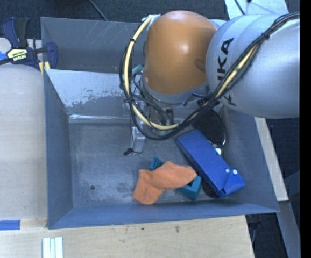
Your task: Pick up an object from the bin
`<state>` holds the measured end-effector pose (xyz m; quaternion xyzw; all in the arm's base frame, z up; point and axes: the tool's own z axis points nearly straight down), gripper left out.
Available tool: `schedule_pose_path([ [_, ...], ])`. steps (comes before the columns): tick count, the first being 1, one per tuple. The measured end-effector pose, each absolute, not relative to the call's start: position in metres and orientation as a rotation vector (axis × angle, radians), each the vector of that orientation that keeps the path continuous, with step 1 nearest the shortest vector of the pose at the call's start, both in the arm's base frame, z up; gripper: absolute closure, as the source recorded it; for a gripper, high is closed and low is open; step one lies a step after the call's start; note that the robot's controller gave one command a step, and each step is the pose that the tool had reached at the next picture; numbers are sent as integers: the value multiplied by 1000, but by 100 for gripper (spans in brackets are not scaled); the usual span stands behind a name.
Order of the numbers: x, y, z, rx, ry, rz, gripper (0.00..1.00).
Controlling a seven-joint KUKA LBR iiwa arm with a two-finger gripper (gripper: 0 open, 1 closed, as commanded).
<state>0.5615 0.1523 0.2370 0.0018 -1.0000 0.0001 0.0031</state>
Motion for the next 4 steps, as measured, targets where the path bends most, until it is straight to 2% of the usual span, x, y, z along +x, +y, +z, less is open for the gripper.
schedule_pose_path([
  [2, 563, 151, 242, 3, -3144, -1, 0],
  [3, 564, 170, 268, 52, -3134, 5, 0],
  [4, 562, 194, 324, 102, -3154, -10, 0],
])
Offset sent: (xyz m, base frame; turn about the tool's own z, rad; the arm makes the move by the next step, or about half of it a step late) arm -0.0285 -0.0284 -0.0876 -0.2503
